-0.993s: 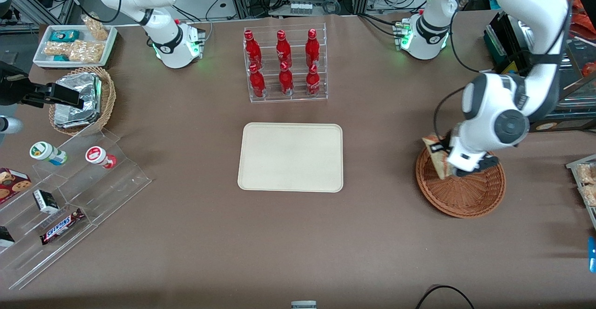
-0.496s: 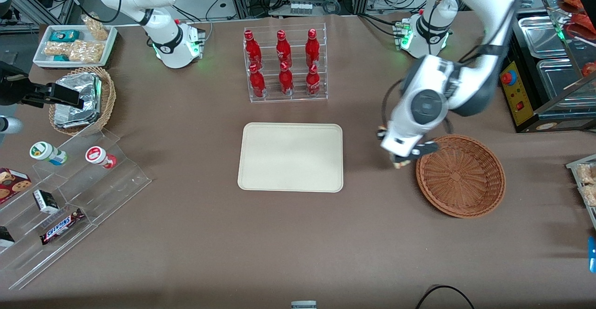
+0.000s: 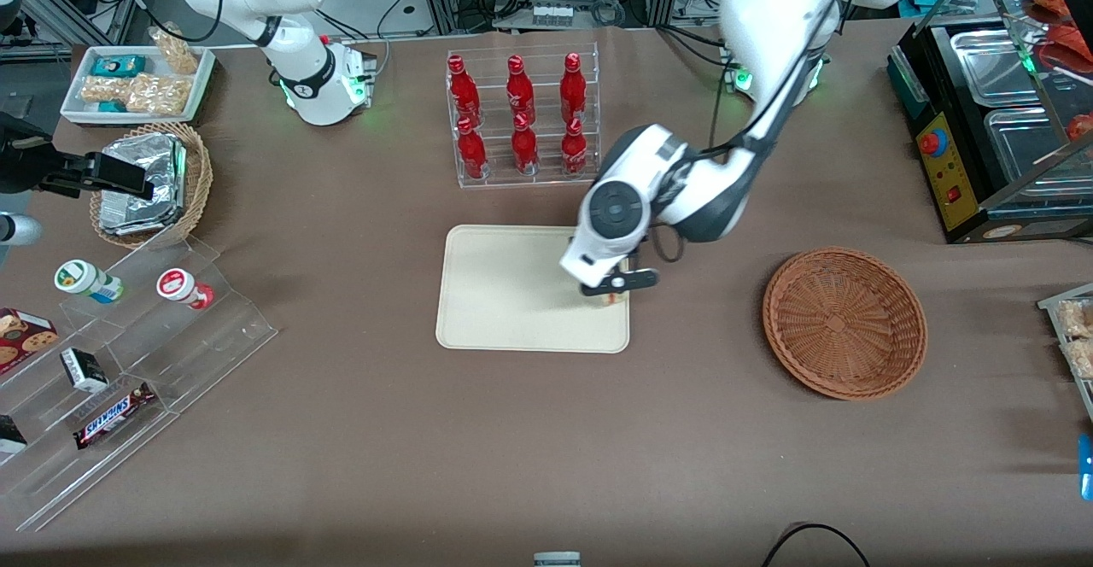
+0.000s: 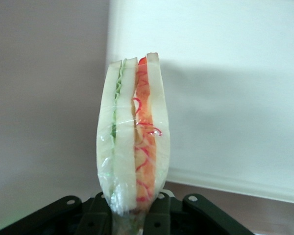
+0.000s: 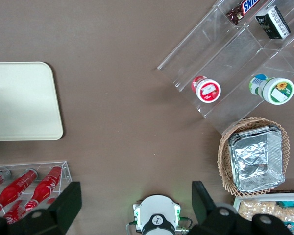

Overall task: Place sandwich from basket to tray
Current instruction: 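Lower the sandwich onto the tray center and open the left gripper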

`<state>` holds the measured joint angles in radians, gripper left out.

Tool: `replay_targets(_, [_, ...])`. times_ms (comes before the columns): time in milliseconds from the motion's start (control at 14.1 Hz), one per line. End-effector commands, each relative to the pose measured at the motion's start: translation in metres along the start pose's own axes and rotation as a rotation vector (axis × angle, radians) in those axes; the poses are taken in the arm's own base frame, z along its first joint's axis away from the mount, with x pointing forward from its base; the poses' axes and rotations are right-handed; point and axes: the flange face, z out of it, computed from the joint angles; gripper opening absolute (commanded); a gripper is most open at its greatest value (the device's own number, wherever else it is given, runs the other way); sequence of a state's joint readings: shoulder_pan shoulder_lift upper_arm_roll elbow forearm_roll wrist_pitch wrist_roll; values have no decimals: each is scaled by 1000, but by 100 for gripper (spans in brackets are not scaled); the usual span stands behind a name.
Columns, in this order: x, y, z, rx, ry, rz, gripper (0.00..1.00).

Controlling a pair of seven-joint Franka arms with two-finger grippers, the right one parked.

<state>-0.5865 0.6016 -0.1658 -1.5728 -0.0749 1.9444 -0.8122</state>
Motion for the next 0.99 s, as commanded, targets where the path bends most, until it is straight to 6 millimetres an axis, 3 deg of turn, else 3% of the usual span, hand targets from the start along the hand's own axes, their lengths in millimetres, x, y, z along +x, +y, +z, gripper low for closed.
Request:
replay_targets(0, [-5,39,7,-54,45,20,25])
replay_targets(355, [-26,73,22,-112,102,39,28])
replay_targets(709, [-35,86,36,-121,119,52,46])
replay_targets(780, [-36,87,38,-121,117,48,72])
replay_targets(851, [-36,87,38,-120,117,40,81])
replay_targets(922, [-35,87,39,-118,118,25,99])
